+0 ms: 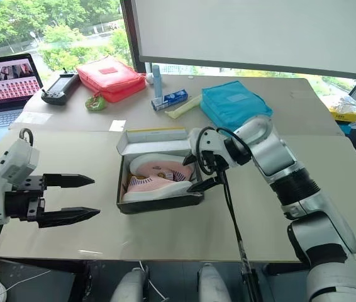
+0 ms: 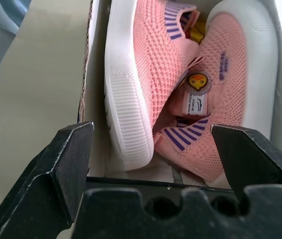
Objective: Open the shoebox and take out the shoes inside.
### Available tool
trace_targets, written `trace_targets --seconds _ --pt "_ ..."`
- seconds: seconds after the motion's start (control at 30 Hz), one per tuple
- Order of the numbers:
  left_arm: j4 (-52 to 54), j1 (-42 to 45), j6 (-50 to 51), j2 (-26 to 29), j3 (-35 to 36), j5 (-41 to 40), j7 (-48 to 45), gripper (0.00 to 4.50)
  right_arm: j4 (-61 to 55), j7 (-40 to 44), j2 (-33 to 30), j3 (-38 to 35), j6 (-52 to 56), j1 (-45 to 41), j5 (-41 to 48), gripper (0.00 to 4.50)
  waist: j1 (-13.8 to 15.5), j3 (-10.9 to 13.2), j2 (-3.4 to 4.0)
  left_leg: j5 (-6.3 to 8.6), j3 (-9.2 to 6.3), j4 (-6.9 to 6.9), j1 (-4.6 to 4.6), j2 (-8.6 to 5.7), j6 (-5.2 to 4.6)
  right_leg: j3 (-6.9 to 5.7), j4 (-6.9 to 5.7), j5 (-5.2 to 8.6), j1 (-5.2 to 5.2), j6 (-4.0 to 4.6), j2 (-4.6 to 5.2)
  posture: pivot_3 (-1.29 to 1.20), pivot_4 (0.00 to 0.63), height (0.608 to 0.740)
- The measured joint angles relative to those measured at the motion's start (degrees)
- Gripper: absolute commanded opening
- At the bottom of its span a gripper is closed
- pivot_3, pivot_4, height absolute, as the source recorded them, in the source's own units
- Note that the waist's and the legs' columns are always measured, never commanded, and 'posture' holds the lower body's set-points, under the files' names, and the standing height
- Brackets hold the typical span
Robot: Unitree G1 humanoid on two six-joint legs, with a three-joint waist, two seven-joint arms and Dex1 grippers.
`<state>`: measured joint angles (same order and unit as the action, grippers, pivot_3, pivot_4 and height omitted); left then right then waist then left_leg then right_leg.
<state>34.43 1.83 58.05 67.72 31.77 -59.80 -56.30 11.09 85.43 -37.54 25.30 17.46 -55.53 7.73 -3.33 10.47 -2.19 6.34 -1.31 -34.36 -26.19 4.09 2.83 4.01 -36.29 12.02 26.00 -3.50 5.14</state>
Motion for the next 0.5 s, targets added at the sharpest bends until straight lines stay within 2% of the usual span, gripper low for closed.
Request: trace_targets --seconds 0.1,0.17,0.43,0.5 --pt "-0.03 -0.07 0.0 0.0 0.0 -0.02 0.06 4.5 0.61 0.47 0.75 0.74 -0.73 0.08 -1.0 3.79 -0.06 0.0 0.0 0.0 -0.01 -0.01 0.0 0.0 0.0 0.0 -0.02 0.0 0.0 0.0 0.0 0.0 0.15 0.729" --pt "-0.05 -0.07 -0.01 0.0 0.0 0.01 0.07 4.5 0.68 0.61 1.64 1.29 -0.97 0.46 -1.9 3.0 -0.09 0.0 0.0 0.0 -0.01 -0.02 0.0 0.0 0.0 0.0 -0.05 0.0 0.0 0.0 -0.01 0.0 0.15 0.729" --pt "-0.14 0.54 -0.23 -0.63 -0.75 -0.09 1.45 4.5 0.83 0.03 4.87 3.26 -3.53 0.61 -5.33 0.43 -0.12 0.0 0.0 -0.01 -0.03 -0.09 0.01 0.0 0.02 0.0 -0.21 0.0 0.02 -0.01 -0.02 0.0 0.15 0.729" --pt "-0.1 0.53 -0.23 -0.64 -0.74 -0.09 1.63 4.5 0.74 0.02 4.89 3.26 -4.06 0.61 -5.76 0.31 -0.09 0.0 0.0 -0.01 -0.04 -0.22 0.01 0.0 0.02 0.0 -0.41 0.03 0.03 -0.01 -0.02 0.0 0.15 0.729"
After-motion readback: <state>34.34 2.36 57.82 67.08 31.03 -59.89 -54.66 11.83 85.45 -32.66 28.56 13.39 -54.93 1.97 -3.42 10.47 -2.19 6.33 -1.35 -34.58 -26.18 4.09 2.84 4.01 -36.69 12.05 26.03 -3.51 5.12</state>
